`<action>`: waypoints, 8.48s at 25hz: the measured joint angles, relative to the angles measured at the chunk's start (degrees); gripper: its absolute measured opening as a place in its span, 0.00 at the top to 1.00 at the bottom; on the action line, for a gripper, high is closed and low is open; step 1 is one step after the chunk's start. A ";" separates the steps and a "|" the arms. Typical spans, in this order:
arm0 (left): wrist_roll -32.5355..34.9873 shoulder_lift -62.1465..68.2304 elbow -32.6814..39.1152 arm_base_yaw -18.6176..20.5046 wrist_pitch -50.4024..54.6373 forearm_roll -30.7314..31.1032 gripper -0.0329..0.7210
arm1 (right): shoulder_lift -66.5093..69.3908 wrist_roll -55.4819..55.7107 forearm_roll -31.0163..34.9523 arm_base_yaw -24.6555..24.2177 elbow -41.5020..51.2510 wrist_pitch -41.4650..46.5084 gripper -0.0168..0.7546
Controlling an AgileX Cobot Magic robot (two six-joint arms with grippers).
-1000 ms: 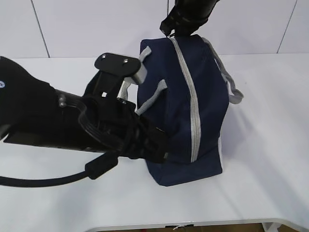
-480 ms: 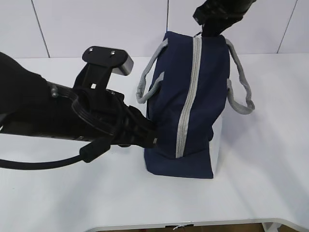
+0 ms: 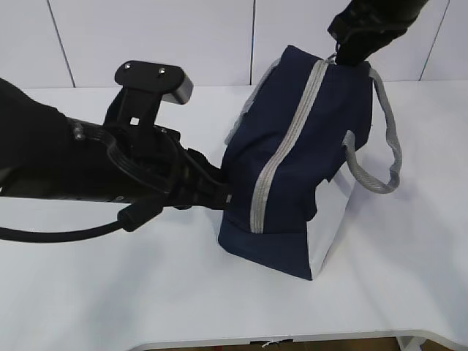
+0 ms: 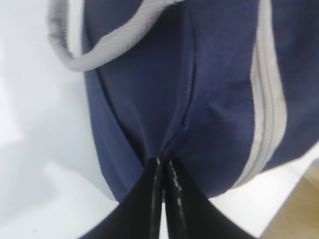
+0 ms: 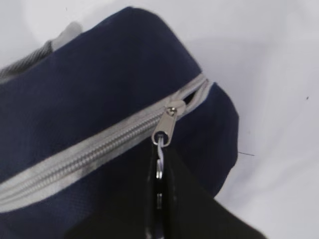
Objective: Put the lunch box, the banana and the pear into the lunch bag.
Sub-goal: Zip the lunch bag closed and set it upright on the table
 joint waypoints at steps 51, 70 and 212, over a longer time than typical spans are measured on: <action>1.98 0.17 0.10 7.35 -19.46 11.15 0.99 | -18.24 29.21 8.79 0.00 25.37 -0.09 0.95; 3.34 0.17 0.10 7.45 -18.00 11.28 0.99 | -16.64 44.49 11.60 0.00 25.11 -0.09 0.95; 36.38 11.23 -34.16 0.14 34.41 35.09 0.97 | -13.31 39.65 26.09 -11.49 25.11 -0.45 0.95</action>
